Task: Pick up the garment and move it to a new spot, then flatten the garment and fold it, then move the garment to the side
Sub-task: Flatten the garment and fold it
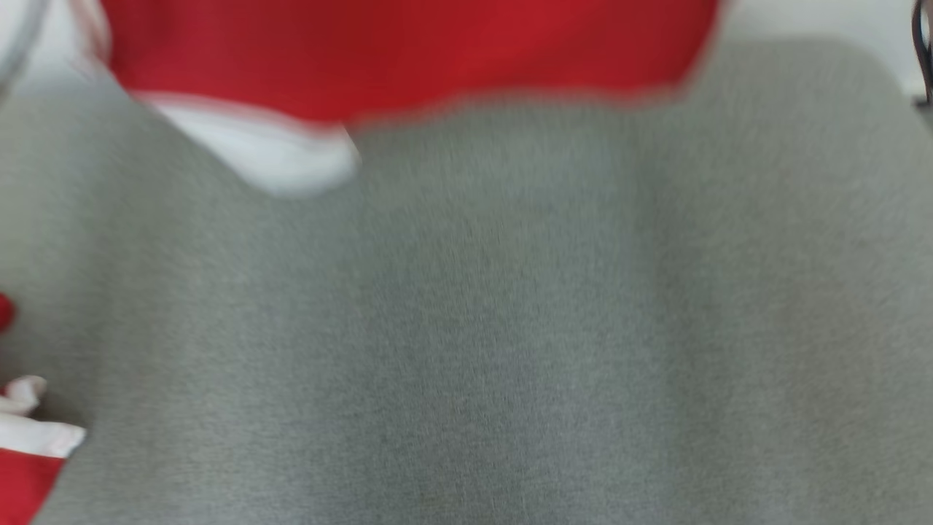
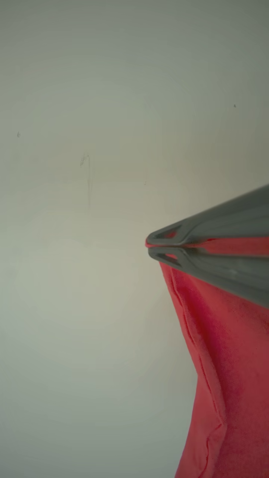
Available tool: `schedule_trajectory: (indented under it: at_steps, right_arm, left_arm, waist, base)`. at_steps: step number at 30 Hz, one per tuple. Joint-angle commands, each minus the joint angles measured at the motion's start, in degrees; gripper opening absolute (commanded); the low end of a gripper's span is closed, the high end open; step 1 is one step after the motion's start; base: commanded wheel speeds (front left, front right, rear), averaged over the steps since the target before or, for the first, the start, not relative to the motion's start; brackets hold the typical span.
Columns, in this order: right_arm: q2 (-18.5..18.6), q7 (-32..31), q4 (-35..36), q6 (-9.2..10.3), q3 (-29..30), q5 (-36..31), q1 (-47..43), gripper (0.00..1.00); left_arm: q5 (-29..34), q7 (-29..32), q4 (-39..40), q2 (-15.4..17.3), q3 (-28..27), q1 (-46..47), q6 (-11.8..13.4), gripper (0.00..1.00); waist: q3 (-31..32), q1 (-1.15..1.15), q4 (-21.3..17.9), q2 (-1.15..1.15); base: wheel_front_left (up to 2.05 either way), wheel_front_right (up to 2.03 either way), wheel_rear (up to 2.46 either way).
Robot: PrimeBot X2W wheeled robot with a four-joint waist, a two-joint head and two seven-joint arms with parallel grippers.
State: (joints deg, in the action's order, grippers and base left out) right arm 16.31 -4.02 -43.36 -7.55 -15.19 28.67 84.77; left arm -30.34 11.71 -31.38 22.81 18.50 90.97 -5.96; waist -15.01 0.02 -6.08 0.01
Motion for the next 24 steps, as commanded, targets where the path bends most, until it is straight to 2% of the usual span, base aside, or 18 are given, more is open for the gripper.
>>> schedule_trajectory:
  at_steps: [1, 7, 9, 11, 16, 21, 24]
  right_arm:
    - [-1.55, 2.72, -1.17, 0.13, 0.28, -1.65, 2.05, 0.00]
    - [-4.03, 14.41, -9.40, 0.13, 2.16, -11.57, 11.96, 0.00]
    - [-4.52, 16.79, -11.99, 0.13, 3.59, -14.25, 14.02, 0.00]
    - [-4.65, 18.21, -13.74, 0.13, 5.11, -16.71, 15.35, 0.00]
    - [-5.59, 19.15, -18.44, 0.13, 8.42, -21.03, 13.03, 0.00]
    - [-5.84, 19.27, -19.46, 0.13, 10.18, -22.79, 9.16, 0.00]
    - [-6.69, 19.25, -19.90, 0.13, 12.24, -22.46, 3.93, 0.00]
  left_arm:
    - [1.48, -3.02, -1.51, 0.58, 0.23, 2.00, -0.14, 0.00]
    - [5.00, -21.22, -7.56, 0.87, 2.74, 12.28, -1.40, 0.00]
    - [4.50, -24.84, -9.28, 0.81, 3.79, 13.04, -1.51, 0.00]
    - [2.63, -26.29, -8.89, 0.45, 5.72, 12.45, -1.50, 0.00]
    - [-3.89, -26.96, -7.03, 2.62, 10.05, 7.49, -1.49, 0.00]
    - [-9.20, -27.00, -4.62, 4.06, 11.61, 0.00, -1.47, 0.00]
    - [-15.27, -26.68, -2.53, 6.45, 15.46, -7.24, -1.49, 0.00]
  waist:
    - [-12.12, -0.02, -2.51, -0.01]
    - [-21.30, -0.02, -2.97, -0.01]
    - [-23.31, -0.02, -2.33, -0.01]
    - [-25.16, -0.02, -1.32, -0.01]
    - [-27.31, -0.02, 1.29, -0.01]
    - [-26.23, -0.02, 2.57, -0.01]
    - [-23.44, -0.02, 2.51, -0.01]
  base:
    - [0.00, 0.00, 0.00]
    - [0.00, 0.00, 0.00]
    - [0.00, 0.00, 0.00]
    - [0.00, 0.00, 0.00]
    - [0.00, 0.00, 0.00]
    - [0.00, 0.00, 0.00]
    - [0.00, 0.00, 0.00]
